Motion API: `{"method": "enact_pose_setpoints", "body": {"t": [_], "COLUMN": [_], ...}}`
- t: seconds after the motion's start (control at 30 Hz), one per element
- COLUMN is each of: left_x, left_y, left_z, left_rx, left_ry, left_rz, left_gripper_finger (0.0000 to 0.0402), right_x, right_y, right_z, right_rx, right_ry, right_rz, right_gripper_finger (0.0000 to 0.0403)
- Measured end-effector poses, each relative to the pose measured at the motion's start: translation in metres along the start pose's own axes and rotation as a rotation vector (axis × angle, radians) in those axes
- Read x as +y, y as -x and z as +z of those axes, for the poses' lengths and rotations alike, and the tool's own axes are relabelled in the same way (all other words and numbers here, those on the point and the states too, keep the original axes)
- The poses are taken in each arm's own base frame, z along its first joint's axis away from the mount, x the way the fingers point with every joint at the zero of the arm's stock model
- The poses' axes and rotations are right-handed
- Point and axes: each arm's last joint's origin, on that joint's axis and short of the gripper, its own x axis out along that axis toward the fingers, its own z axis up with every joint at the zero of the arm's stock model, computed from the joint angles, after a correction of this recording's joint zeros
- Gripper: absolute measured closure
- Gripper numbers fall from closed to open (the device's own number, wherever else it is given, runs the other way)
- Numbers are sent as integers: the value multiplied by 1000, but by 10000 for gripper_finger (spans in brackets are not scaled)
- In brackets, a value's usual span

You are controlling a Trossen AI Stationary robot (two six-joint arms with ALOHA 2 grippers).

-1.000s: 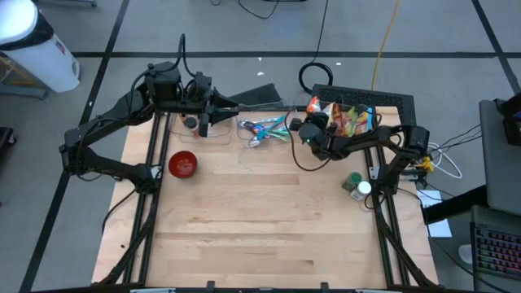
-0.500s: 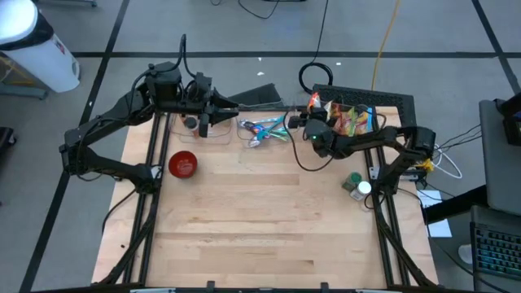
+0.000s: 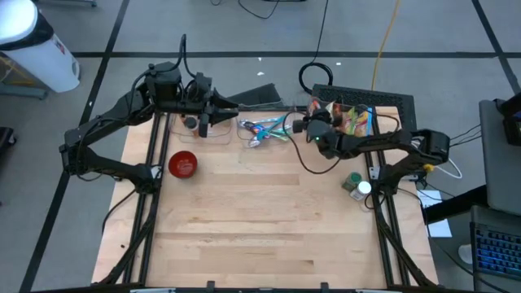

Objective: Pick & Place Food Item
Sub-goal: Put the green seasoning bottle into the left transparent bin

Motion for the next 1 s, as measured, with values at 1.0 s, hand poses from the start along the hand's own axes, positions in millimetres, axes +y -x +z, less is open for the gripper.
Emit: {"method": "enact_pose_setpoints", "body": {"t": [1.0], "left_x": [3], "left_y": [7], "left_z": [2], "left_rx": [-6], "left_ry": [-3], "left_rz": [-40], "left_gripper_finger": [243], "right_x": [-17], "right_y": [101], "right_z": [108], "right_rx": [-297], "right_ry": [284], "right_rz": [310], "right_gripper_finger": [241]}}
